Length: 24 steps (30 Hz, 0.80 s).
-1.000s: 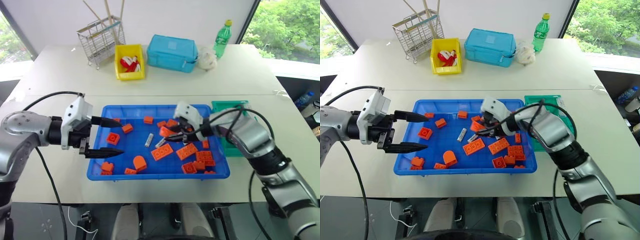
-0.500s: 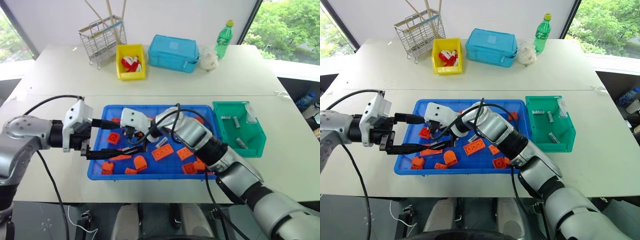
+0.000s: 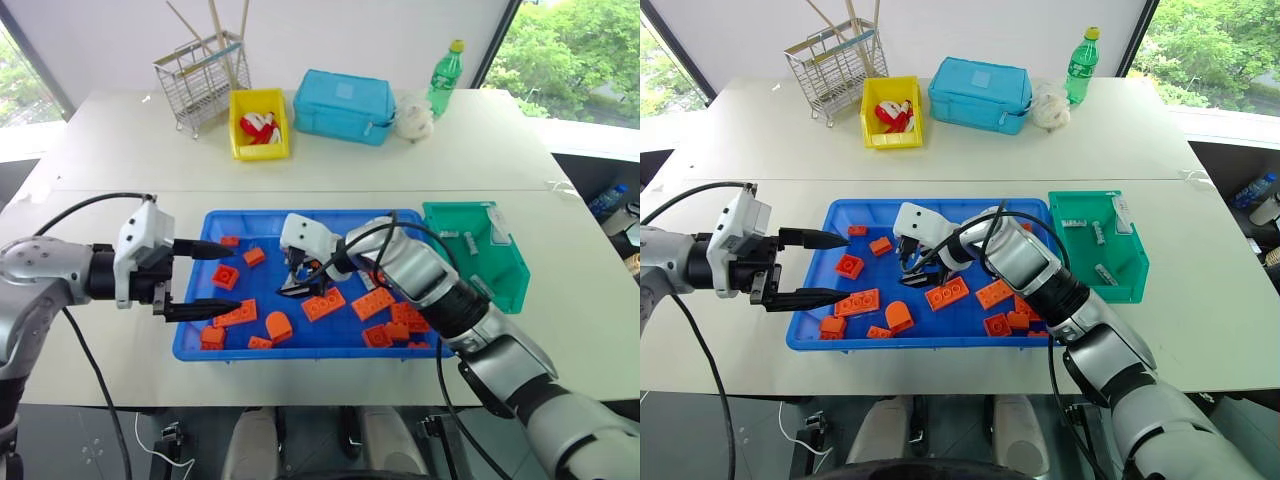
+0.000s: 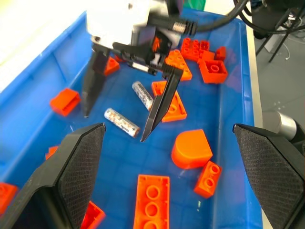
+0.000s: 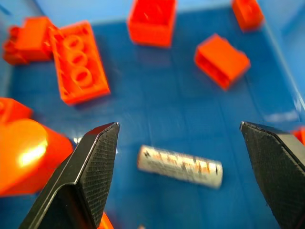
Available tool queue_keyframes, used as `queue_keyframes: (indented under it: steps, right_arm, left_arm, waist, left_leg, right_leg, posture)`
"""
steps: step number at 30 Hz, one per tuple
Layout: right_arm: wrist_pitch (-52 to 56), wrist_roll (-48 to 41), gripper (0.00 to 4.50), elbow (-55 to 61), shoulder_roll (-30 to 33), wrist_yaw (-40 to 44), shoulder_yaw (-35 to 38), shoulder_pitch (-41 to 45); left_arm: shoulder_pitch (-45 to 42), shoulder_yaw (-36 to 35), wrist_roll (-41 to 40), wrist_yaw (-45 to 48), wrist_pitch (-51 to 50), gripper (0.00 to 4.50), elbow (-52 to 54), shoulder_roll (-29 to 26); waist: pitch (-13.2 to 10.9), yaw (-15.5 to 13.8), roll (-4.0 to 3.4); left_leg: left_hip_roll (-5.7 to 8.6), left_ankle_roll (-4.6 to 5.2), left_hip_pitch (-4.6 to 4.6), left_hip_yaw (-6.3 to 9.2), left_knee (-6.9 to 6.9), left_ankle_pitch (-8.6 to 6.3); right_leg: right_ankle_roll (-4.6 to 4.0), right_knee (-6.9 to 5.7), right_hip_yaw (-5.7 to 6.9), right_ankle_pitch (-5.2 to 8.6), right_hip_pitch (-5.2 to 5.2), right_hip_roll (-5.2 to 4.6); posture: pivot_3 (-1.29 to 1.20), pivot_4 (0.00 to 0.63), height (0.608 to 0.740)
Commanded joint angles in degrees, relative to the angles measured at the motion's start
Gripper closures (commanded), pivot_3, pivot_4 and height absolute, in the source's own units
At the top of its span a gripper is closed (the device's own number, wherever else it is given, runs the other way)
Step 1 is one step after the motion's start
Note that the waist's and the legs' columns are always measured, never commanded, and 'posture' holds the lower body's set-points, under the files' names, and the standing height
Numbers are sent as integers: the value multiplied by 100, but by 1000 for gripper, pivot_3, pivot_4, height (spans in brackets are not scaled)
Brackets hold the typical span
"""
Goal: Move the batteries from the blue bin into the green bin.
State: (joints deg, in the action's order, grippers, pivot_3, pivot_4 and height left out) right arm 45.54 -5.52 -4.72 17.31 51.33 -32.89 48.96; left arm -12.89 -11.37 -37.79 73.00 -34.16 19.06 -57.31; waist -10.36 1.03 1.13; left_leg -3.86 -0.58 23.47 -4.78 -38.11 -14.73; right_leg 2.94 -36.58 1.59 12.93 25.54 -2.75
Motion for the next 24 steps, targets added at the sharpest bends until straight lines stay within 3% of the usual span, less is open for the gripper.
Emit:
queue_keyframes:
  steps: [1, 9, 13, 14, 18, 24]
  right_arm:
    - [74, 13, 351, 255, -29, -138, 210, -86]
    - [-66, 102, 351, -4, -54, -250, 129, -443]
    - [-89, 82, 2083, 108, -41, -253, 189, -535]
    - [-78, 52, 2282, 185, -28, -252, 259, -536]
    - [469, -423, 2276, 957, 303, -87, 1002, -444]
    - [1598, -1111, 2276, 1959, 1830, 8, 2796, -459]
  left_arm:
    - [-164, 34, 8, 74, 139, 0, -51, -28]
    - [-386, 132, 45, 159, 186, 0, -207, -53]
    - [-452, 159, 102, 209, 226, 0, -286, -42]
    - [-462, 165, 110, 218, 232, 0, -299, -38]
    - [-481, 224, 128, 244, 264, 0, -340, 6]
    - [-597, 463, 208, 273, 403, 0, -525, 157]
  waist:
    - [0, -8, 0]
    - [1, -7, 2]
    - [1, -6, 2]
    - [1, -8, 2]
    - [-1, -28, 0]
    - [-2, -83, 2]
  left_leg:
    - [0, 0, 0, 0, 0, 0]
    - [0, 0, -1, 0, 0, 0]
    - [0, 0, -1, 0, 0, 0]
    - [0, 0, -2, 0, 0, 0]
    - [0, 0, -1, 0, 0, 0]
    - [4, 0, 3, 0, 0, 0]
  right_leg:
    - [0, 0, 0, 0, 0, 0]
    - [-1, 1, 0, 1, -1, 0]
    - [-1, 1, 0, 1, -1, 0]
    - [-2, 0, 0, 1, -1, 0]
    - [0, 0, 0, 0, -1, 0]
    - [-4, 16, 1, 3, -7, -7]
  posture:
    - [0, 150, 736]
    - [0, 150, 736]
    - [0, 150, 736]
    - [0, 150, 736]
    - [0, 150, 736]
    - [0, 150, 736]
